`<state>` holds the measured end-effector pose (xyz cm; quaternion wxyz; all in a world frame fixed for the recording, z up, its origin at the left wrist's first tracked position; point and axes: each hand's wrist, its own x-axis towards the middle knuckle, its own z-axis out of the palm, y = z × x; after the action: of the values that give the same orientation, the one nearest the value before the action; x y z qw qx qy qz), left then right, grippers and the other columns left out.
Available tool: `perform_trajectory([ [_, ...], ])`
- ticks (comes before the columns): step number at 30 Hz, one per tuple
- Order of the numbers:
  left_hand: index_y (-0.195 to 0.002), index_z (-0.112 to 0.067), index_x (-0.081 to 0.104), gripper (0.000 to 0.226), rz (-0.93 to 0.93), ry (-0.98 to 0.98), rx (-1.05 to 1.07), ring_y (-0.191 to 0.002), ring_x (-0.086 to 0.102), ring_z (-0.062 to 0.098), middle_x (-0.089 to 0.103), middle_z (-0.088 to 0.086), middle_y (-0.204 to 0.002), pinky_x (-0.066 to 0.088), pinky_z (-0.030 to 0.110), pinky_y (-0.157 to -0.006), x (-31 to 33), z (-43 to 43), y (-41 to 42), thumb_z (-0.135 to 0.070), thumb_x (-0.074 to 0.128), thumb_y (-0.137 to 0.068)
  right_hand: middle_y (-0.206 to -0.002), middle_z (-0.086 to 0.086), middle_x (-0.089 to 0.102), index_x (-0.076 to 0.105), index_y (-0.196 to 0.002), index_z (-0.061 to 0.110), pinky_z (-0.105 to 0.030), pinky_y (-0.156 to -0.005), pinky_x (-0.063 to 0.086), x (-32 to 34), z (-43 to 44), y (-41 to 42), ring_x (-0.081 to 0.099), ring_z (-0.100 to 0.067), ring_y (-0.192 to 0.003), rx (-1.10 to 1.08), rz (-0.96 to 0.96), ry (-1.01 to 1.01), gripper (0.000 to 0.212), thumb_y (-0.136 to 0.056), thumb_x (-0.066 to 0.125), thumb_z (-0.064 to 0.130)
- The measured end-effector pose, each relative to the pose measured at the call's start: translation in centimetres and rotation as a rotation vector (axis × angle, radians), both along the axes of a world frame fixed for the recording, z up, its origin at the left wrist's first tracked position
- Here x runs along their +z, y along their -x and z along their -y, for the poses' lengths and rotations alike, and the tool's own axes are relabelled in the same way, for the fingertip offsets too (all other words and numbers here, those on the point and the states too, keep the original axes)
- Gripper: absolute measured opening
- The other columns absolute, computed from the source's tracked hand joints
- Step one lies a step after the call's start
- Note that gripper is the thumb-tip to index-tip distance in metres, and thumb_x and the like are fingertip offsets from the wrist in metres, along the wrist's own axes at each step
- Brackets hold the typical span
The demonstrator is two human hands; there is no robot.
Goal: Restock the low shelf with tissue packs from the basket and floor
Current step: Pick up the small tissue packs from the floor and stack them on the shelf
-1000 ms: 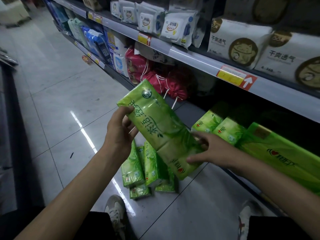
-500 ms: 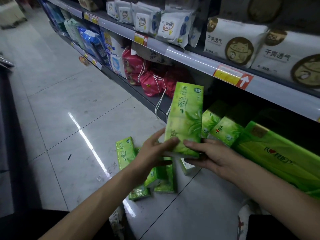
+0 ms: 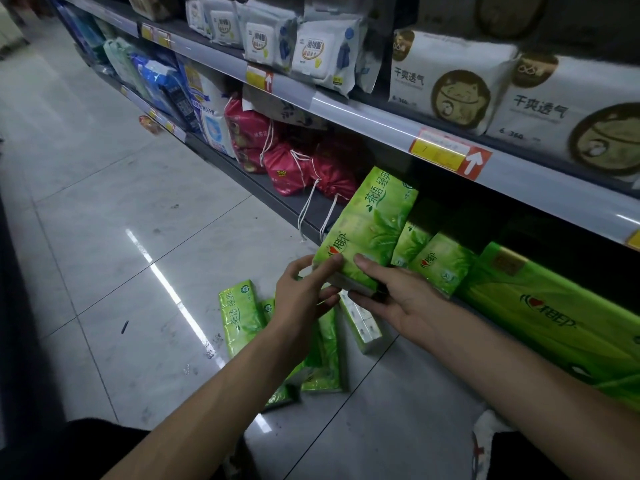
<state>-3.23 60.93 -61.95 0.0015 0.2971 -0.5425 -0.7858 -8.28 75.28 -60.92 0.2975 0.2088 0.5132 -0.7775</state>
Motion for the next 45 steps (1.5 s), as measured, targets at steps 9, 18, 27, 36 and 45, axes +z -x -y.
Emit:
perform_trajectory([
  [9,-0.119,-0.003,0.068,0.042,0.048,-0.08,0.043,-0.097,0.076,0.04,0.077,0.017,-0.108,0.061,0.05,-0.093,-2.0,-1.6,5.4,-0.018,0.085,-0.084,-0.126,-0.015,0.066,0.05,-0.136,0.006,-0.029,-0.063,0.063,-1.5,0.5,2.8,0.078,-0.017,-0.07,-0.2,-0.057,-0.077,0.059,-0.086,0.081,0.01],
  [18,-0.131,0.003,0.059,0.061,0.097,-0.066,0.014,-0.091,0.077,0.039,0.072,0.027,-0.111,0.065,0.048,-0.077,-5.9,-3.2,12.2,-0.025,0.086,-0.084,-0.145,-0.011,0.056,0.028,-0.16,0.029,-0.042,-0.092,0.06,-3.5,0.0,5.7,0.067,-0.027,-0.115,-0.165,-0.065,-0.3,0.112,-0.066,0.081,-0.001],
  [27,-0.125,0.002,0.059,0.046,0.135,-0.036,-0.025,-0.087,0.072,0.039,0.069,0.02,-0.094,0.065,0.042,-0.079,-8.8,-4.7,14.8,-0.021,0.08,-0.091,-0.09,-0.005,0.07,0.066,-0.119,0.009,-0.015,-0.043,0.043,-5.4,-2.1,5.6,0.063,-0.008,-0.06,0.006,-0.073,-0.454,0.046,-0.08,0.058,-0.015],
  [36,-0.128,0.0,0.064,0.04,0.192,-0.011,-0.178,-0.09,0.069,0.036,0.069,0.027,-0.123,0.063,0.035,-0.074,-10.1,-4.5,15.3,-0.02,0.074,-0.095,-0.085,0.003,0.065,0.061,-0.123,0.006,-0.015,-0.045,0.049,-5.0,-2.8,5.1,0.062,0.0,-0.057,0.1,-0.03,-0.449,0.043,-0.086,0.058,-0.015],
  [45,-0.142,-0.008,0.052,0.043,0.183,0.056,-0.134,-0.082,0.063,0.03,0.059,0.027,-0.133,0.062,0.032,-0.067,-10.9,-4.9,15.9,-0.003,0.062,-0.101,-0.109,-0.001,0.07,0.06,-0.127,0.012,-0.026,-0.066,0.051,-6.5,-2.7,5.0,0.061,-0.006,-0.084,0.127,-0.026,-0.482,0.049,-0.083,0.064,-0.009],
])
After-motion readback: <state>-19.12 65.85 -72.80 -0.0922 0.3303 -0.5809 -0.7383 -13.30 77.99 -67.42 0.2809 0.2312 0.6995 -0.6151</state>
